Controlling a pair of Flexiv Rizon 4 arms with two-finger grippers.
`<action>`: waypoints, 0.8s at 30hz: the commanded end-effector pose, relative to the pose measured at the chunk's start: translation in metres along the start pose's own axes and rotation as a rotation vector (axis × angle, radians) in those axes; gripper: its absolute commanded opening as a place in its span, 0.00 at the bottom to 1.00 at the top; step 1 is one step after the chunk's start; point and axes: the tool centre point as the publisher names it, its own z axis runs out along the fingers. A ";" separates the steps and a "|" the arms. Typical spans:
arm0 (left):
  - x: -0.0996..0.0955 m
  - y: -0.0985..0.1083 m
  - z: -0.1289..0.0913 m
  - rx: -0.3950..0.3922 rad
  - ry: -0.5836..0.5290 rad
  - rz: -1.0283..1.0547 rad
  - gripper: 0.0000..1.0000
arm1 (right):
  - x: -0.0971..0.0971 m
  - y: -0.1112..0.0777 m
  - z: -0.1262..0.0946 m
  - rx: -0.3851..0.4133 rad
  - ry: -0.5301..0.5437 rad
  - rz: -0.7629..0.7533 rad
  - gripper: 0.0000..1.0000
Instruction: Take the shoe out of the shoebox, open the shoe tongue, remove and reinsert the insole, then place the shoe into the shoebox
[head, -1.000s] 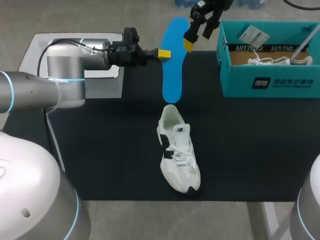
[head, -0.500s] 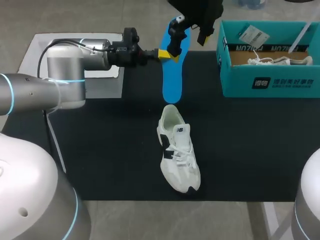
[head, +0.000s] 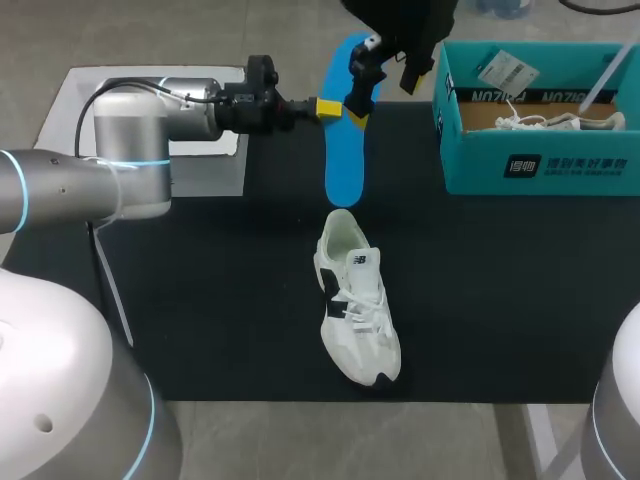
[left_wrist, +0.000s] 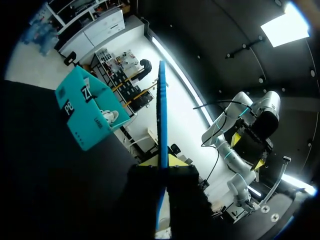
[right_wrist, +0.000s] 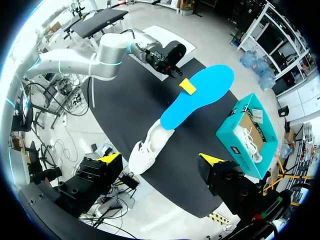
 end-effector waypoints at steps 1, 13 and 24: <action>0.001 0.000 0.000 -0.001 -0.002 -0.001 0.00 | 0.000 0.001 0.000 0.003 0.000 0.000 1.00; 0.053 -0.002 0.002 -0.121 0.126 0.581 0.00 | 0.000 0.001 0.000 0.003 0.000 0.000 1.00; 0.078 0.035 -0.008 -0.181 0.067 1.022 0.00 | 0.000 0.001 0.000 0.003 0.000 0.000 1.00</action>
